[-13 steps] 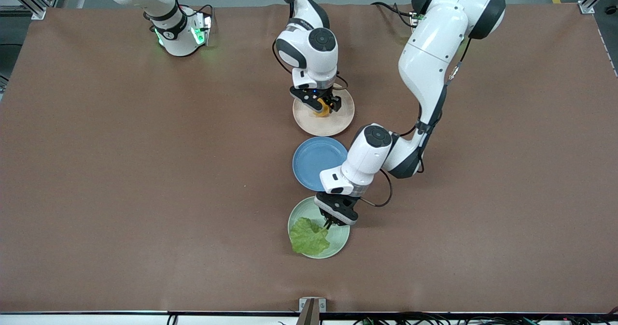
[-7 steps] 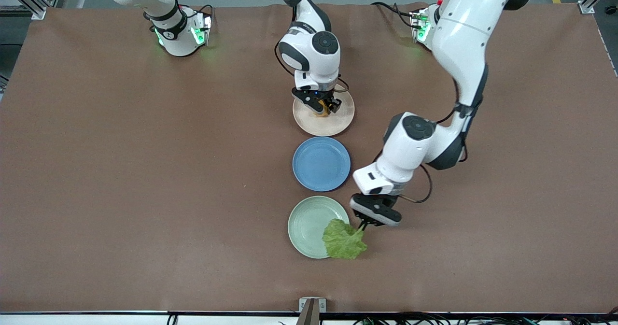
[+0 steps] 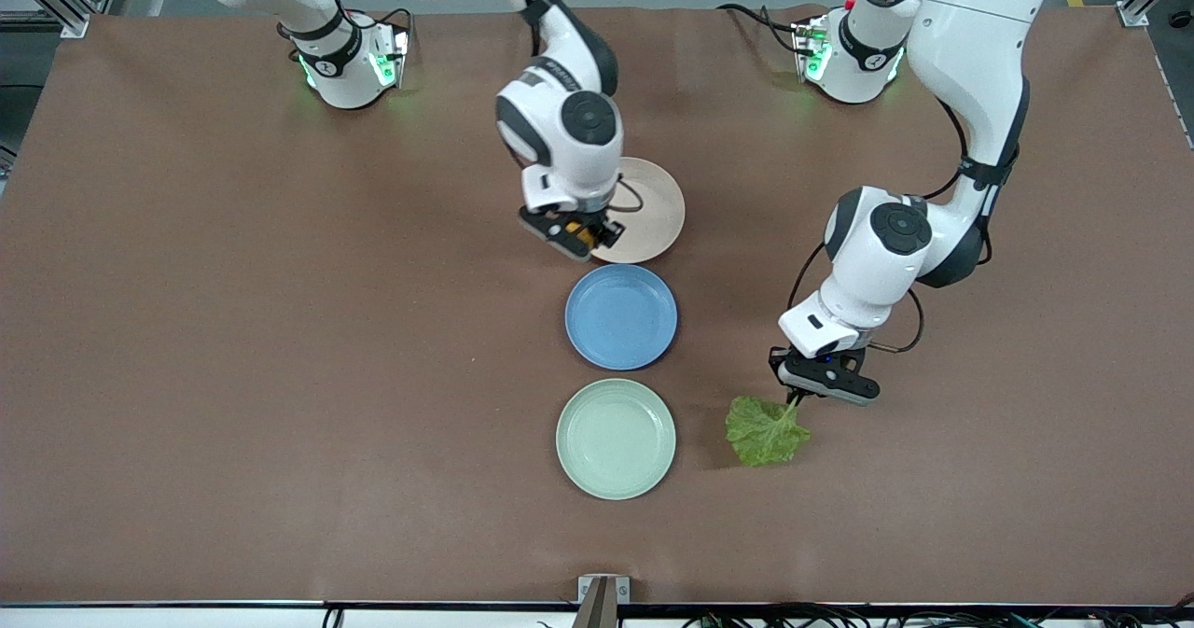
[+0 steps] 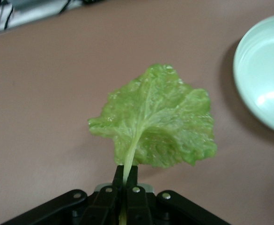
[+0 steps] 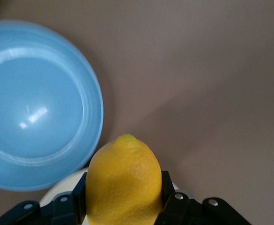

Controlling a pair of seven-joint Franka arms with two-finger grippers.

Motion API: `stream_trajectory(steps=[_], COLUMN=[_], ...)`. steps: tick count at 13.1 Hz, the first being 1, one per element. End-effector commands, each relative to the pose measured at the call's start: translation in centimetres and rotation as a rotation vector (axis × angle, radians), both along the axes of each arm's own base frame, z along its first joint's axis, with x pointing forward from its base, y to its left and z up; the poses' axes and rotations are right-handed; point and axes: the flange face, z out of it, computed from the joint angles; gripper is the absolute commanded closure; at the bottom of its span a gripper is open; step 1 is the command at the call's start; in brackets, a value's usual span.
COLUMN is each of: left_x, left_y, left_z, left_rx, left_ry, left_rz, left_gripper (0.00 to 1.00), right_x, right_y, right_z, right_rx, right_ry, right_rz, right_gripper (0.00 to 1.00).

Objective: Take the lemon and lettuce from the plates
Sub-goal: 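Lift the lettuce off the green plate while the right gripper lifts the lemon, then lower the lettuce with the left gripper while the right gripper lowers the lemon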

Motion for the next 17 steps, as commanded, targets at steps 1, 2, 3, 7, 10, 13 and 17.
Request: stream_trajectory(steps=[1, 2, 3, 7, 10, 13, 17], left_x=[-0.6, -0.4, -0.3, -0.9, -1.4, -2.0, -2.6], left_y=[4.9, 7.0, 8.2, 10.9, 12.3, 14.3, 15.4], left_z=[-0.1, -0.5, -0.8, -1.9, -2.6, -2.0, -1.8], left_rx=[0.066, 0.086, 0.098, 0.121, 0.13, 0.141, 0.145], left_ry=[0.067, 0.098, 0.121, 0.229, 0.304, 0.378, 0.439], left_rz=[-0.029, -0.039, -0.043, -0.027, -0.007, 0.009, 0.033], left_gripper=[0.97, 0.97, 0.97, 0.97, 0.97, 0.95, 0.93], right_x=[4.5, 6.5, 8.9, 15.8, 17.4, 17.9, 17.7], right_y=[-7.8, -10.9, -14.8, -31.5, -40.3, -43.5, -44.1], right_z=[2.5, 2.4, 2.1, 0.6, -1.1, -3.6, -7.7], right_rx=[0.029, 0.034, 0.039, 0.071, 0.093, 0.094, 0.093], right_ry=[0.013, 0.015, 0.018, 0.012, 0.016, 0.02, 0.037], right_rz=[0.113, 0.157, 0.193, 0.366, 0.474, 0.53, 0.624], right_gripper=[1.0, 1.0, 1.0, 1.0, 1.0, 0.99, 0.99])
